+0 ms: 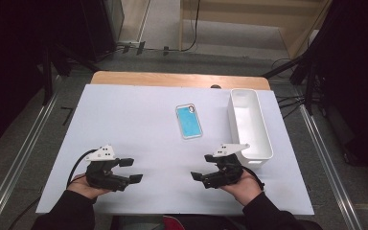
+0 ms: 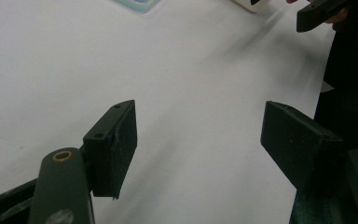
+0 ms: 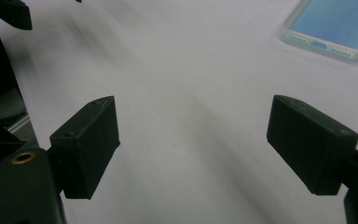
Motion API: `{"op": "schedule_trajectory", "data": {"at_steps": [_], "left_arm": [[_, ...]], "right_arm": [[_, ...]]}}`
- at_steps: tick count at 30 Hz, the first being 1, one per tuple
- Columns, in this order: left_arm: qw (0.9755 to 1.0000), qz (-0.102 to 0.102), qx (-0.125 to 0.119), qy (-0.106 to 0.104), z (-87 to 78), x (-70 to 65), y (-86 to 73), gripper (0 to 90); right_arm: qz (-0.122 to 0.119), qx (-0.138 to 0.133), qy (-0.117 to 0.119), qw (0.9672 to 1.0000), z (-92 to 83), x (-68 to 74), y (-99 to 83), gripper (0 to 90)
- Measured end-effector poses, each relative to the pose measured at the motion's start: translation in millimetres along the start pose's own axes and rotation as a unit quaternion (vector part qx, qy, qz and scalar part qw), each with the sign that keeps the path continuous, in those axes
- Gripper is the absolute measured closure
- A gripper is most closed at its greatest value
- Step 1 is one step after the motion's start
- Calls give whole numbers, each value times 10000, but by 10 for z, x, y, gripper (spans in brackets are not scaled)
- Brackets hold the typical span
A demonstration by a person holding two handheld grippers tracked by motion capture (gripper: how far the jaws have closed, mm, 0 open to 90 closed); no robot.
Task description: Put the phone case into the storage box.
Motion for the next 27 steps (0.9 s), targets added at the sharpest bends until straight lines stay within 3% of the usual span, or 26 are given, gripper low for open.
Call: {"op": "schedule_trajectory", "data": {"at_steps": [27], "left_arm": [[10000,17,24,-14,0,-4,0,268]], "right_arm": [[92,-201,-344,9992,186,-61,272,156]]}}
Point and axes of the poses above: each handheld gripper's, and its own axes: z roughly forward along the jaws, y roughly out of its top, x roughly to its left, the point moved 8 cm from there along z, roughly forward along the jaws, and after that the axes turned 10 degrees about z, right-handed, at the moved point
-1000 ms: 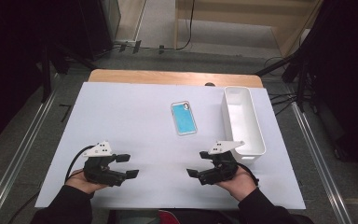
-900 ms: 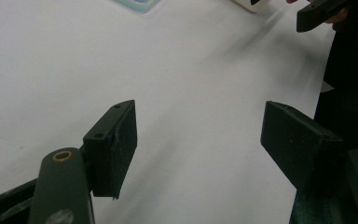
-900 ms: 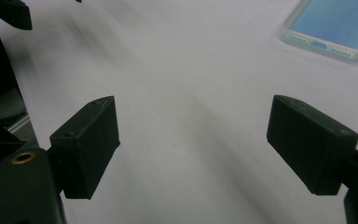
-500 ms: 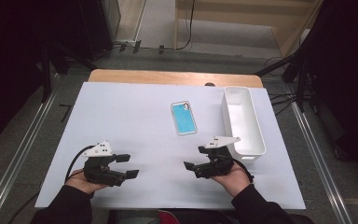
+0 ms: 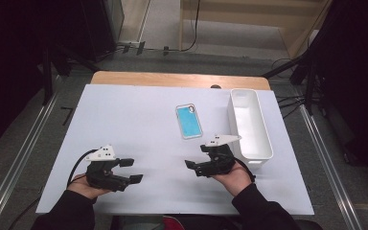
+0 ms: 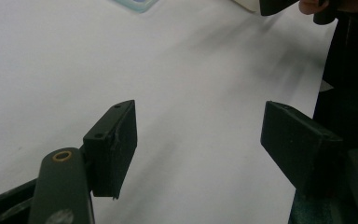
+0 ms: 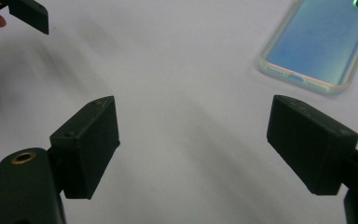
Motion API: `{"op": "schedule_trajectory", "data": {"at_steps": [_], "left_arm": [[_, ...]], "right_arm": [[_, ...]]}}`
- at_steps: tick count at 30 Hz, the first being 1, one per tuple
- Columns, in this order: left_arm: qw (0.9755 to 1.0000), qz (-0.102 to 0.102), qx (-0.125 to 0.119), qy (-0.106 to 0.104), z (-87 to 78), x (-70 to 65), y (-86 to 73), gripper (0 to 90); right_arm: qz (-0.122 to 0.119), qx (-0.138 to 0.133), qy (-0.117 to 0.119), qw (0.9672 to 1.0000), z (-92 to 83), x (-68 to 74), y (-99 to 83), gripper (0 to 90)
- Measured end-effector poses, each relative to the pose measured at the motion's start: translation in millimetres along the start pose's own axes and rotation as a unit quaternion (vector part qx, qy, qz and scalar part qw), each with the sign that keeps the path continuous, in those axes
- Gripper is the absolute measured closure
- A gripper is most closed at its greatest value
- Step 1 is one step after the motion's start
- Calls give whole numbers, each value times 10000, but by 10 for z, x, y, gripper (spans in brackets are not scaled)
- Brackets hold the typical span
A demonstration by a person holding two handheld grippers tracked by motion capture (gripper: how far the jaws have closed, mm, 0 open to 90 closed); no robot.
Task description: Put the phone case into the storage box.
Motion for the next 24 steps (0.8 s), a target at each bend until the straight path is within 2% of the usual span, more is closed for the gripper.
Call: {"op": "schedule_trajectory", "data": {"at_steps": [6,14,24], "left_arm": [[10000,1,1,-2,-1,-2,0,268],[10000,5,2,1,-3,0,-1,268],[10000,-10,-17,-3,0,1,-2,268]], "right_arm": [[14,-5,-4,10000,64,10,57,156],[10,-53,-153,9999,141,-43,149,156],[181,-154,-312,9992,216,-123,300,156]]}}
Point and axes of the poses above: each handheld gripper's, and its own axes: z roughly forward along the jaws, y roughly out of its top, x roughly to its left, the point moved 8 cm from there along z, roughly forward along the jaws, and after that the axes turned 10 degrees about z, right-handed, at the moved point
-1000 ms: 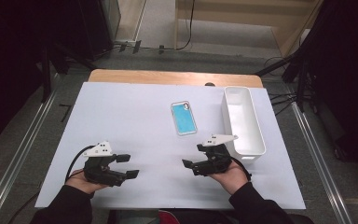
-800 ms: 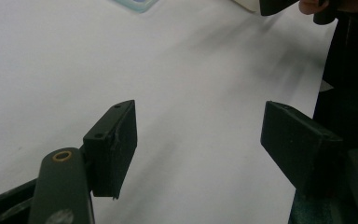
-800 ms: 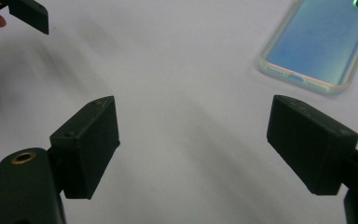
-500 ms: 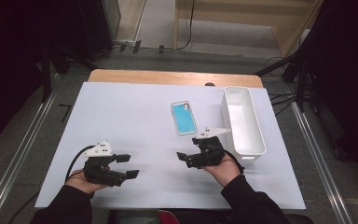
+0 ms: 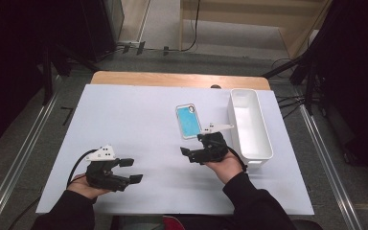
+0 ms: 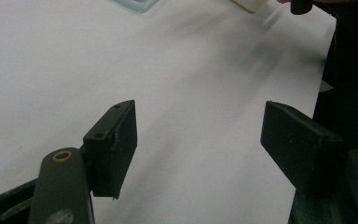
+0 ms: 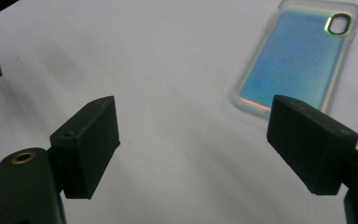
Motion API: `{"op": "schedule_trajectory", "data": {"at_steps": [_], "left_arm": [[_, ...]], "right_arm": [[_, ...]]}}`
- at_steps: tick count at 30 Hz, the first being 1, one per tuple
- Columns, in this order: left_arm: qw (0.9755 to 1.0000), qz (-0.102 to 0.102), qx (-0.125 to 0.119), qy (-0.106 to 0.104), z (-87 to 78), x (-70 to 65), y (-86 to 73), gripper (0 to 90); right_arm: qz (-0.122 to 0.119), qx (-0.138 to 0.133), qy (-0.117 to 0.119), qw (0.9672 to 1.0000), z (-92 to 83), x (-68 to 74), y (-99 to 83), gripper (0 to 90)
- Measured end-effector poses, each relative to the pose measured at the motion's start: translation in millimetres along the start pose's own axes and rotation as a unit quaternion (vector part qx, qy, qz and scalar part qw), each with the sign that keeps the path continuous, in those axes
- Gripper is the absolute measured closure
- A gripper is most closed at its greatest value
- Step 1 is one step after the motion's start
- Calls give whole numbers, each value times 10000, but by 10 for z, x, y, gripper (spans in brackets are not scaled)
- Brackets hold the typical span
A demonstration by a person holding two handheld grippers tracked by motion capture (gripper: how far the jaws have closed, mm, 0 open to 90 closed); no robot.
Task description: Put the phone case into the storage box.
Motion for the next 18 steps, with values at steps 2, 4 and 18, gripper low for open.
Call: {"op": "schedule_trajectory", "data": {"at_steps": [2,4,18], "left_arm": [[10000,9,-2,0,0,2,0,268],[10000,6,-1,5,0,4,-1,268],[10000,-11,-29,-8,-2,4,-2,268]], "right_arm": [[28,-38,-33,10000,25,-15,37,156],[93,-44,-68,9999,42,-28,61,156],[265,-98,-546,9981,228,-191,253,156]]}}
Point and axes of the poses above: each handheld gripper's, and its own axes: z roughly forward along the jaws, y roughly out of its top, x roughly to its left, the point moved 8 cm from there along z, roughly forward along the jaws, and after that the axes turned 10 degrees about z, right-handed, at the moved point
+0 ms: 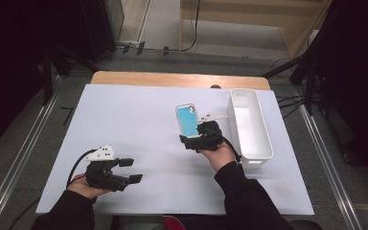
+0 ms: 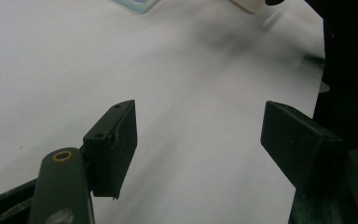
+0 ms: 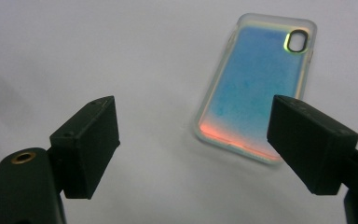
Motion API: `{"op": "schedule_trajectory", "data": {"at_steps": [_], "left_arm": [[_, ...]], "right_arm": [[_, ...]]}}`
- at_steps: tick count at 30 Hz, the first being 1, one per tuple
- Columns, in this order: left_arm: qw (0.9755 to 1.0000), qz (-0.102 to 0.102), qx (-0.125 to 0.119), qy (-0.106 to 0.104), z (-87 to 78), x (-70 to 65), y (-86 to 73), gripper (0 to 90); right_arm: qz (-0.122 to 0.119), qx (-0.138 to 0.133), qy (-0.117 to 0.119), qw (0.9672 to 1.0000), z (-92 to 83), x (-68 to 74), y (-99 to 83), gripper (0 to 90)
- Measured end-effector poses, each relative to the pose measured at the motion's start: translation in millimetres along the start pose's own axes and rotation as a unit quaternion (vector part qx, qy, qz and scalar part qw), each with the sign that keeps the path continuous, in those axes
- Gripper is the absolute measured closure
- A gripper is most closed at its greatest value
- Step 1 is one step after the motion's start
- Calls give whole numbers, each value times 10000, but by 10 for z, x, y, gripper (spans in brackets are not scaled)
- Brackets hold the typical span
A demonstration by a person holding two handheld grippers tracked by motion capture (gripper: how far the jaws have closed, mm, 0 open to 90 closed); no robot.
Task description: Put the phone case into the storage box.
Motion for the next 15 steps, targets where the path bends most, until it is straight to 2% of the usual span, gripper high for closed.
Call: {"op": "schedule_trajectory", "data": {"at_steps": [9,15], "left_arm": [[10000,-20,13,-1,0,0,-4,268],[10000,-14,15,-4,4,-1,-5,268]], "right_arm": [[189,-53,-70,9998,125,-76,132,156],[219,-121,-134,9996,208,-79,236,156]]}}
Point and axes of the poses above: each handheld gripper's, and its own axes: z roughly forward along the jaws, y roughly out of its top, x roughly to its left, the point moved 8 cm from there along z, roughly forward along the jaws, and after that the axes turned 10 degrees about z, right-handed, at the moved point
